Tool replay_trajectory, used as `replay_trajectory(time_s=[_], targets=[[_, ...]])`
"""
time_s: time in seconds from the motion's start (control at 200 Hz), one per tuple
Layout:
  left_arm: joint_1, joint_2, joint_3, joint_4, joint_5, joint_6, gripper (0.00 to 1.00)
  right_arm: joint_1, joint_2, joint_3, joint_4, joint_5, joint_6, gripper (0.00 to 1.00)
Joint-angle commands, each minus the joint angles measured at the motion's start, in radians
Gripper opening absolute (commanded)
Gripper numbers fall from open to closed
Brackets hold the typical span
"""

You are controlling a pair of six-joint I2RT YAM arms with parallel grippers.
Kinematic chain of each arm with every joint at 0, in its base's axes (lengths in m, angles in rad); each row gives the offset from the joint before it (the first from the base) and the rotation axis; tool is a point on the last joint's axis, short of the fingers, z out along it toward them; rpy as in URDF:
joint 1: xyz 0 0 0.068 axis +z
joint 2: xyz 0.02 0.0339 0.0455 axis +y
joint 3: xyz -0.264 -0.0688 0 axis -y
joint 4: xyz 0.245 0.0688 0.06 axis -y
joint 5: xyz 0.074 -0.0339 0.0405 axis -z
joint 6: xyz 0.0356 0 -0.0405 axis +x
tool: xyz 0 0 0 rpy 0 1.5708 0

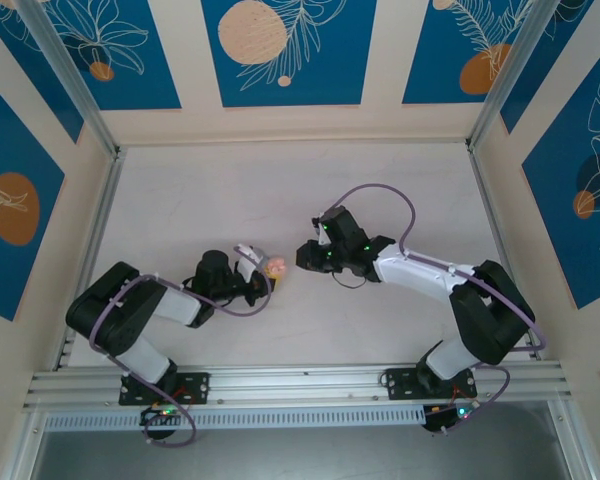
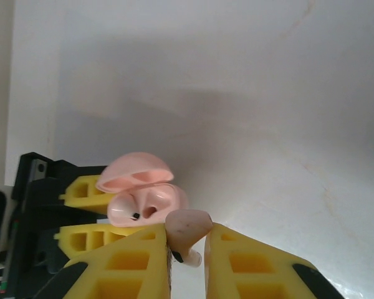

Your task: Insert the wireless bluetooth earbuds into the charging case

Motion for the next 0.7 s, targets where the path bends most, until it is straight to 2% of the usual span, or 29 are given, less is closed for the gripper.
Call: replay_trajectory(time_s=[0.0,0.695], targets=[[-0.018,0.021,0.007,0.122,0.04,-0.038,0.12,0.024,-0.029,-0.012,0.084,0.045,0.001,0.18],[-0.02,0.053,0.028,0.218,0.04,-0.107,0.12,0.072,0.023,0.019,0.149,0.066,-0.015,0.18]])
